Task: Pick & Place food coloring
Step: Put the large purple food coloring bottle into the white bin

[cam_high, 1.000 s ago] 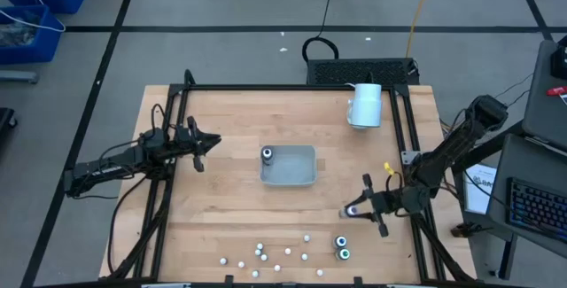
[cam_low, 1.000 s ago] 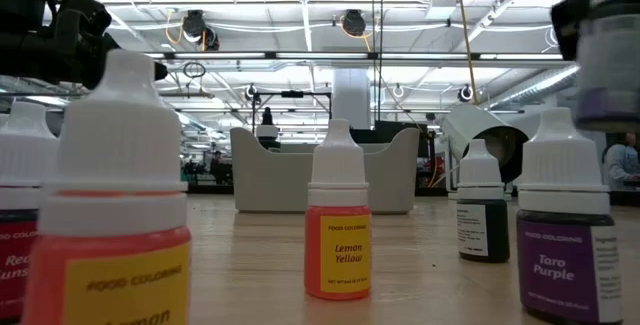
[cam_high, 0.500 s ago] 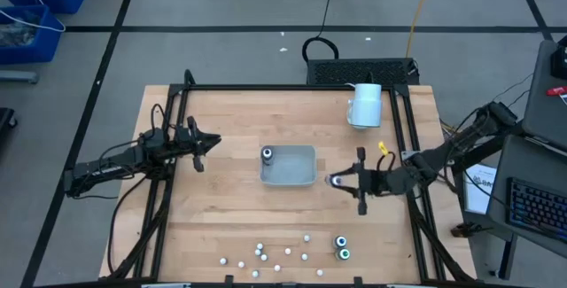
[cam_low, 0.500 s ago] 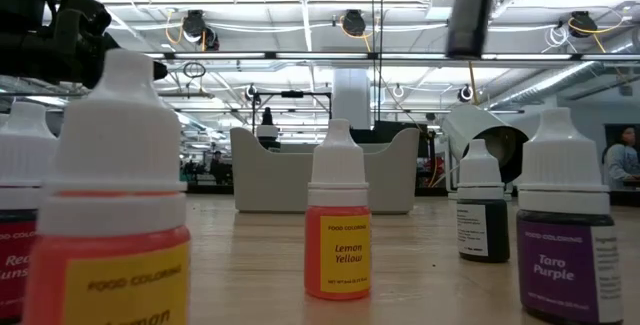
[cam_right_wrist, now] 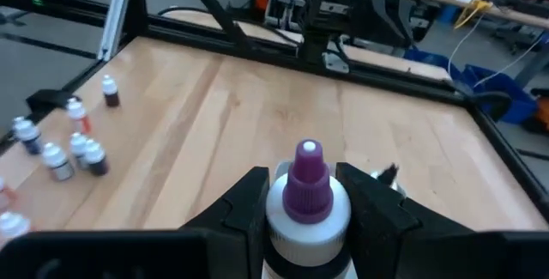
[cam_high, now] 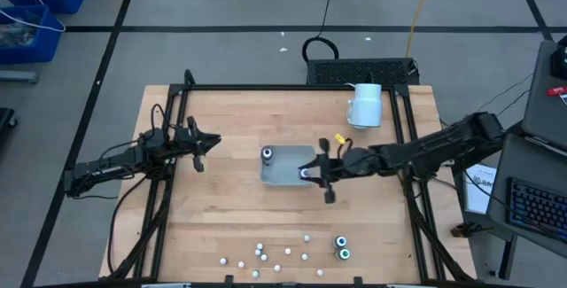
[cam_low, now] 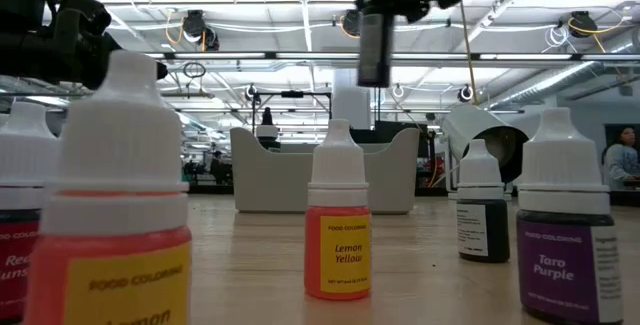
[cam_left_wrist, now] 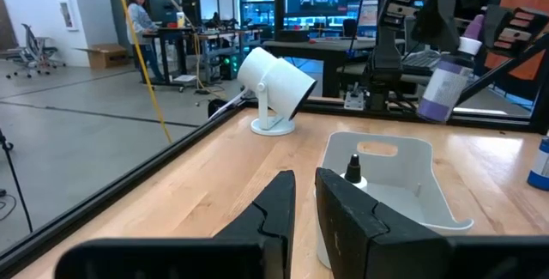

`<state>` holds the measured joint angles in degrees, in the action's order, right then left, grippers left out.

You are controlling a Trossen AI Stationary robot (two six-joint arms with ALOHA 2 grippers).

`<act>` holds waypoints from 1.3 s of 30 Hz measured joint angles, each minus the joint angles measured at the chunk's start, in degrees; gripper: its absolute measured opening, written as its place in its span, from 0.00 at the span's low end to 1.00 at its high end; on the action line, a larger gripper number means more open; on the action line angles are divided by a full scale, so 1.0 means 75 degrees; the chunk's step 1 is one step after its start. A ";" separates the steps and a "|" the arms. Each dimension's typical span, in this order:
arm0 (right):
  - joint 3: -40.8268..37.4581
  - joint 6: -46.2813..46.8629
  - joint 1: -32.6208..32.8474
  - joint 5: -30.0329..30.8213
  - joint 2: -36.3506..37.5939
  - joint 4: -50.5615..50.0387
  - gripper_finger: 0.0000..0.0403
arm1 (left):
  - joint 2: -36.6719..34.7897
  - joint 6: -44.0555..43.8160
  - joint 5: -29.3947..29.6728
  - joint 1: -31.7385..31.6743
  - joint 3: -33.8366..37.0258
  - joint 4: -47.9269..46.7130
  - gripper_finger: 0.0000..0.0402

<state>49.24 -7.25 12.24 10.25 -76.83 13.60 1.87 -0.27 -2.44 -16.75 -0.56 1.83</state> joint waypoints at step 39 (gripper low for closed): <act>0.1500 -0.0173 -0.1142 -0.0986 -0.3251 0.2022 0.27 | -0.0003 0.0000 0.0000 0.0000 -0.0003 0.0009 0.14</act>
<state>60.49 -8.55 3.68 2.86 -101.21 28.76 1.85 -0.27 -2.44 -16.75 -0.58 1.89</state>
